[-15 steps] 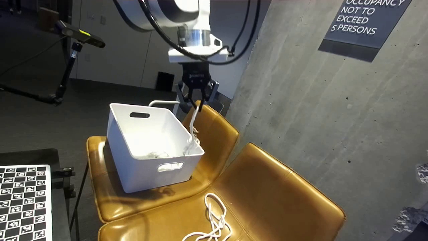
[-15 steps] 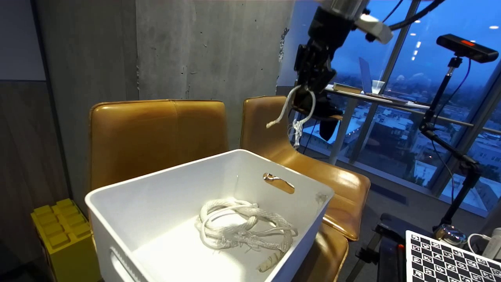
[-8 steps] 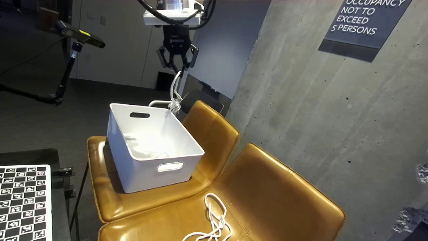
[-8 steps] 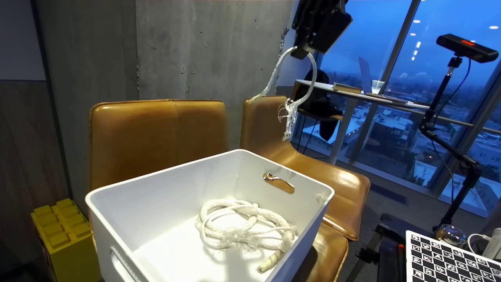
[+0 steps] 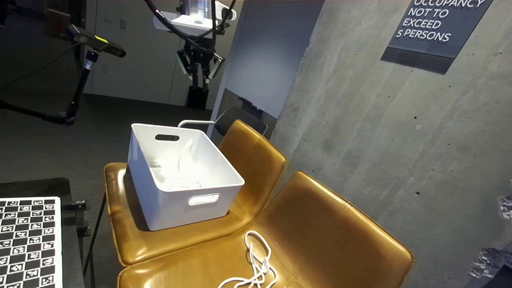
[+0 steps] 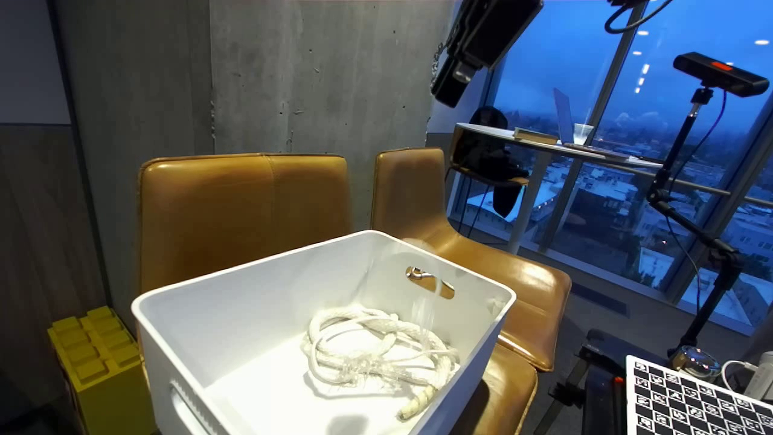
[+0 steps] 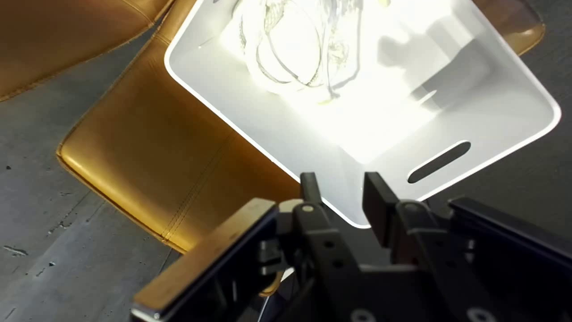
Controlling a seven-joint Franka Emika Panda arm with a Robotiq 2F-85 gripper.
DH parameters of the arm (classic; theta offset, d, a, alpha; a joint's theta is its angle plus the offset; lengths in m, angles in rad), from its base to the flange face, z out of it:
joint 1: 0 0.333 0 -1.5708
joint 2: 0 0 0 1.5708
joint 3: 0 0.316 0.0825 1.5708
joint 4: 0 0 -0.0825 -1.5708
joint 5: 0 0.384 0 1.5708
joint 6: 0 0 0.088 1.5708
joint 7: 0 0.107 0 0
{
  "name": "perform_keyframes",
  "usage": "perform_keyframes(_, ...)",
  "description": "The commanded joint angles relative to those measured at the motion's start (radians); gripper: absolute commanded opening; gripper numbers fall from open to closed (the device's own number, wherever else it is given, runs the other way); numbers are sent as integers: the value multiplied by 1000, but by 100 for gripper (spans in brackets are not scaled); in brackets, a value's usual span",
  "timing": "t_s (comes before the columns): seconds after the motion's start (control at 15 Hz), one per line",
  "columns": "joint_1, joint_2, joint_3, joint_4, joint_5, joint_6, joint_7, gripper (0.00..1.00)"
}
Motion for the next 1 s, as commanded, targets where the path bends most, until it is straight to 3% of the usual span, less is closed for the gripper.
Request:
perform_keyframes(0.0,9,-15,14,-33,18,43,57,63)
perform_keyframes(0.33,-31,-8,-27,-75,13,90,18,99)
perform_keyframes(0.93,-209,187,-179,29,66,109,-158,100)
